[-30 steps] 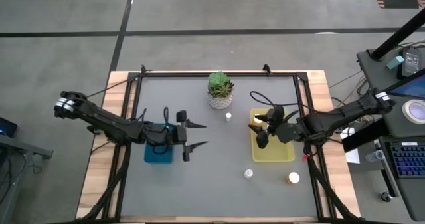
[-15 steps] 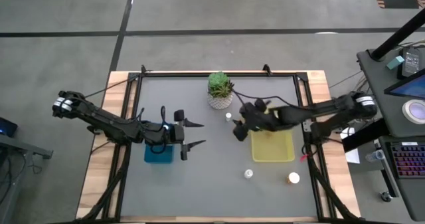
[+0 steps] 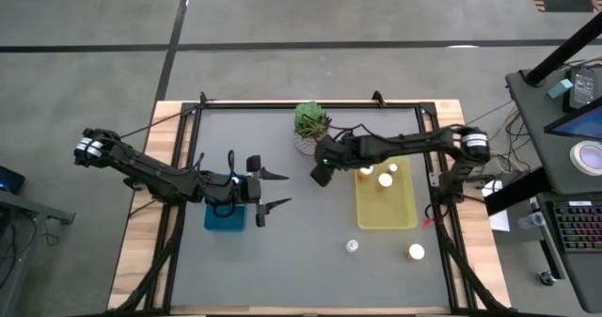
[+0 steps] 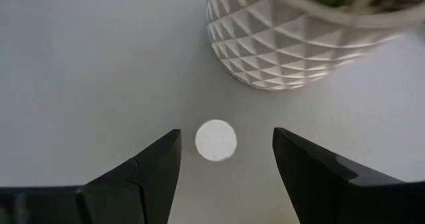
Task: Pick and place medicine bottles into bin by pill shape (circle, oval)
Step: Put the blue tablet bottle into the left blue bin
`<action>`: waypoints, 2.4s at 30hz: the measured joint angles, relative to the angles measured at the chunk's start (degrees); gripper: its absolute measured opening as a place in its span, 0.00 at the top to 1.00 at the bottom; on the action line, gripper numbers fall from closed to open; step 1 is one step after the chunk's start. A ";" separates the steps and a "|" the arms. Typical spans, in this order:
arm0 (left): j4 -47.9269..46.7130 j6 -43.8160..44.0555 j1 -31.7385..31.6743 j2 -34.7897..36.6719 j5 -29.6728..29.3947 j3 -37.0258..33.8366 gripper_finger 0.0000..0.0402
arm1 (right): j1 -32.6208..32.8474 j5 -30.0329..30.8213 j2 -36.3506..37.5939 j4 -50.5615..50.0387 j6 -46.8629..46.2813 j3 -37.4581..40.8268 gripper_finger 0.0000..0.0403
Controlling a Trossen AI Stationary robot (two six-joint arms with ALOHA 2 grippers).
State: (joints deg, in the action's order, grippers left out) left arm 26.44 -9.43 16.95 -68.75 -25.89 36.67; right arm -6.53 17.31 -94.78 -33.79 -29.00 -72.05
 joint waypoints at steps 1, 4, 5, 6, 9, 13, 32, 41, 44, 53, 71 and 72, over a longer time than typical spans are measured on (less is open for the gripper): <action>0.00 0.00 0.00 0.00 0.00 0.00 0.38 | -0.16 -0.31 -0.83 -0.06 0.22 -0.43 0.43; 0.00 0.00 0.00 -0.03 0.00 -0.07 0.38 | -0.49 -1.06 -3.00 -0.25 0.42 -1.78 0.43; 0.02 0.00 0.00 -0.09 -0.01 -0.07 0.38 | -0.57 -1.06 -3.47 -0.25 0.42 -2.06 0.43; 0.00 0.00 0.00 -0.09 -0.07 -0.07 0.38 | -0.59 -1.06 -3.82 -0.30 0.42 -2.25 0.43; 0.02 0.00 0.00 -0.09 -0.17 -0.10 0.38 | -0.65 -1.05 -4.55 -0.35 0.15 -2.63 0.43; 0.02 0.00 0.00 -0.09 -0.29 -0.11 0.38 | -0.76 -0.84 -4.63 -0.47 0.11 -2.63 0.43; 0.04 0.02 0.00 -0.09 -0.61 -0.13 0.38 | -0.52 -0.77 -8.27 0.17 -0.43 -2.34 0.49; 0.04 0.10 0.00 -0.09 -0.61 -0.15 0.38 | -0.10 -0.80 -8.15 0.06 -0.54 -2.37 0.68; 0.04 0.29 0.00 -0.09 -0.61 -0.15 0.38 | 0.41 -0.82 -8.05 0.03 -0.35 -2.37 0.74; -3.07 5.28 0.11 -0.09 -0.59 -0.33 0.38 | 5.72 -0.77 -5.71 0.16 3.85 -2.37 0.70; -16.80 19.18 0.42 -3.26 2.20 -0.49 0.38 | 19.98 -0.79 -4.33 17.17 13.86 -2.70 0.72; -16.88 19.52 0.42 -3.53 2.87 -0.48 0.38 | 20.00 -0.80 -4.33 17.78 14.38 -2.90 0.72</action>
State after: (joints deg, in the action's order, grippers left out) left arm 9.55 10.09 17.37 -72.28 -23.02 36.18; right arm 13.47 16.50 -99.11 -16.01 -14.61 -74.95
